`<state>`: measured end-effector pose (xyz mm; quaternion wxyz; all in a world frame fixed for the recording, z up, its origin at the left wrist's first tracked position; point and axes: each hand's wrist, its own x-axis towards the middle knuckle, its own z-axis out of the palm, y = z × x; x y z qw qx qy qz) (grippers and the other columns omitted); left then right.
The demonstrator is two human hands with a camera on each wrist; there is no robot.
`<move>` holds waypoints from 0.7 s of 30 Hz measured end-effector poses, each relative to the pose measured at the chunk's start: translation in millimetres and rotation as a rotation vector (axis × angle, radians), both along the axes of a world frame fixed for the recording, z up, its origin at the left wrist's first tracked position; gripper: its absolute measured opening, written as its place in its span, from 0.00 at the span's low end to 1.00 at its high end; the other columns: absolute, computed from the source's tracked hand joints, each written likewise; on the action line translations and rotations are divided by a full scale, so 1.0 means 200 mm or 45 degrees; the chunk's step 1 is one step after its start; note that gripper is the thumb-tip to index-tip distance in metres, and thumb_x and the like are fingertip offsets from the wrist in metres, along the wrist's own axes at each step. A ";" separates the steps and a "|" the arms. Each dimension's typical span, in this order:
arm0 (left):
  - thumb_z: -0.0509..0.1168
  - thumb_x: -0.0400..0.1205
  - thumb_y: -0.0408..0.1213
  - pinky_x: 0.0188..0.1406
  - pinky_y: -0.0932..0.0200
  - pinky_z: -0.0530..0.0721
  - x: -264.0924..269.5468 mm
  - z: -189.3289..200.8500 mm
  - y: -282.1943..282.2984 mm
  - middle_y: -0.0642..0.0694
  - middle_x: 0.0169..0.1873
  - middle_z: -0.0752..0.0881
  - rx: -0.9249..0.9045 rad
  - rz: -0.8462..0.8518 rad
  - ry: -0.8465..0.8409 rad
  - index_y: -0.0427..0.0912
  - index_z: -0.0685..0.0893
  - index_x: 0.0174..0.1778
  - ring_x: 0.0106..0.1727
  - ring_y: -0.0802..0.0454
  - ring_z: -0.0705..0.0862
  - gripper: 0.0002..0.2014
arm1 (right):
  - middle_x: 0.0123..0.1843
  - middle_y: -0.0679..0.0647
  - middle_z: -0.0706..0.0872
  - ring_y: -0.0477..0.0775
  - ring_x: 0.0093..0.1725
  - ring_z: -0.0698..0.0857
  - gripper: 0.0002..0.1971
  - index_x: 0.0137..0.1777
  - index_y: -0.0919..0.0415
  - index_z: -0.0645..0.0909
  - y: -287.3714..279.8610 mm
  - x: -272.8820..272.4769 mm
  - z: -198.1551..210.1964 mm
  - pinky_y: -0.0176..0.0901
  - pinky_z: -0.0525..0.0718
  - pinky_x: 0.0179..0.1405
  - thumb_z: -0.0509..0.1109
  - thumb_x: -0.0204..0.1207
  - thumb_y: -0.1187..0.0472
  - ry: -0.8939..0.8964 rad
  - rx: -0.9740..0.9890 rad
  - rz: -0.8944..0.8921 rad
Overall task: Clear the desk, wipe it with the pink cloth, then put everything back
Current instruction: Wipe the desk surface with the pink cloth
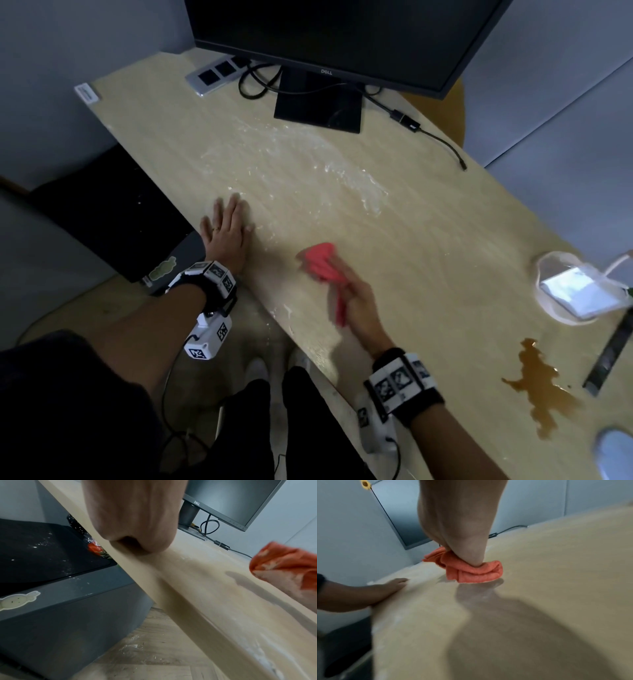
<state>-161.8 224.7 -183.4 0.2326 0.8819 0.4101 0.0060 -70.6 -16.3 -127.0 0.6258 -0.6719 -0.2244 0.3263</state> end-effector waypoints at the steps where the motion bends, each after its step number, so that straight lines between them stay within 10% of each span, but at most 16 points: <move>1: 0.48 0.88 0.46 0.80 0.38 0.41 0.00 0.00 0.00 0.56 0.84 0.47 -0.007 -0.008 -0.001 0.49 0.52 0.83 0.85 0.49 0.42 0.27 | 0.68 0.58 0.81 0.38 0.54 0.84 0.19 0.72 0.68 0.72 -0.02 0.06 -0.06 0.31 0.79 0.56 0.55 0.83 0.68 -0.075 -0.038 -0.081; 6: 0.46 0.88 0.46 0.80 0.39 0.39 0.00 0.00 0.00 0.56 0.84 0.46 -0.034 -0.024 -0.015 0.49 0.51 0.84 0.85 0.50 0.40 0.26 | 0.80 0.65 0.65 0.51 0.80 0.61 0.27 0.74 0.68 0.70 0.02 -0.02 -0.25 0.56 0.53 0.80 0.56 0.73 0.72 -0.634 -0.444 -0.175; 15: 0.46 0.88 0.44 0.80 0.38 0.38 0.00 0.02 0.01 0.56 0.84 0.43 -0.050 -0.054 0.002 0.48 0.48 0.84 0.84 0.49 0.38 0.27 | 0.82 0.40 0.56 0.45 0.83 0.51 0.37 0.78 0.49 0.65 0.16 -0.48 -0.26 0.53 0.49 0.81 0.62 0.69 0.77 -0.757 -0.562 0.208; 18: 0.45 0.88 0.44 0.80 0.37 0.38 0.00 0.03 0.01 0.56 0.84 0.43 -0.076 -0.059 -0.020 0.48 0.48 0.84 0.84 0.48 0.38 0.27 | 0.78 0.53 0.69 0.41 0.78 0.66 0.27 0.75 0.59 0.69 0.16 -0.45 -0.12 0.49 0.55 0.81 0.58 0.77 0.76 -0.435 -0.350 0.201; 21: 0.45 0.88 0.43 0.80 0.37 0.40 0.00 0.04 0.02 0.55 0.84 0.44 -0.074 -0.057 -0.001 0.48 0.48 0.84 0.85 0.47 0.40 0.27 | 0.62 0.63 0.84 0.38 0.52 0.86 0.19 0.70 0.67 0.74 0.12 -0.29 0.03 0.33 0.79 0.59 0.56 0.81 0.74 0.149 -0.175 0.009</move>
